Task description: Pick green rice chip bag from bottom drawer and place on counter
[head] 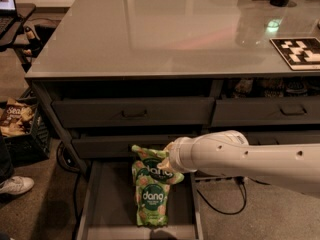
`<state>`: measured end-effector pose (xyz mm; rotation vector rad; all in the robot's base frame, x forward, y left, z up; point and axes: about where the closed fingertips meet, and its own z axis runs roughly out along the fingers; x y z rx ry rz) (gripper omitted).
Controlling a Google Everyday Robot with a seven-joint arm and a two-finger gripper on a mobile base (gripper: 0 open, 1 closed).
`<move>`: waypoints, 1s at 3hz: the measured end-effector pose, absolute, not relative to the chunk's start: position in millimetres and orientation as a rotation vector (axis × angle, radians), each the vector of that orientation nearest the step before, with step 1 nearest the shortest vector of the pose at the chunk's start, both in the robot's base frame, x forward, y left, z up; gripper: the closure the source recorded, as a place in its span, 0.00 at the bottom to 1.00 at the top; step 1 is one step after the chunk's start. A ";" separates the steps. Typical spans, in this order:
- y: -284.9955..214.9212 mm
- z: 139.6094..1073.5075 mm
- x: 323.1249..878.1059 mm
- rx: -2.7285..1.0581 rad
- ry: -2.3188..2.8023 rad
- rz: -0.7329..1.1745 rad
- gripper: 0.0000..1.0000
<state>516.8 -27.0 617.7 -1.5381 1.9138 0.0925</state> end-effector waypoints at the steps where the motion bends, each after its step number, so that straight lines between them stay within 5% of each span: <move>1: -24.0 651.6 530.7 -1.548 1.835 0.048 1.00; 3: -32.2 693.6 544.5 -1.561 1.774 -0.031 1.00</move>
Offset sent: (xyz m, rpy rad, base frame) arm 0.0436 -0.0230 0.1245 -0.0660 -0.2284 0.0509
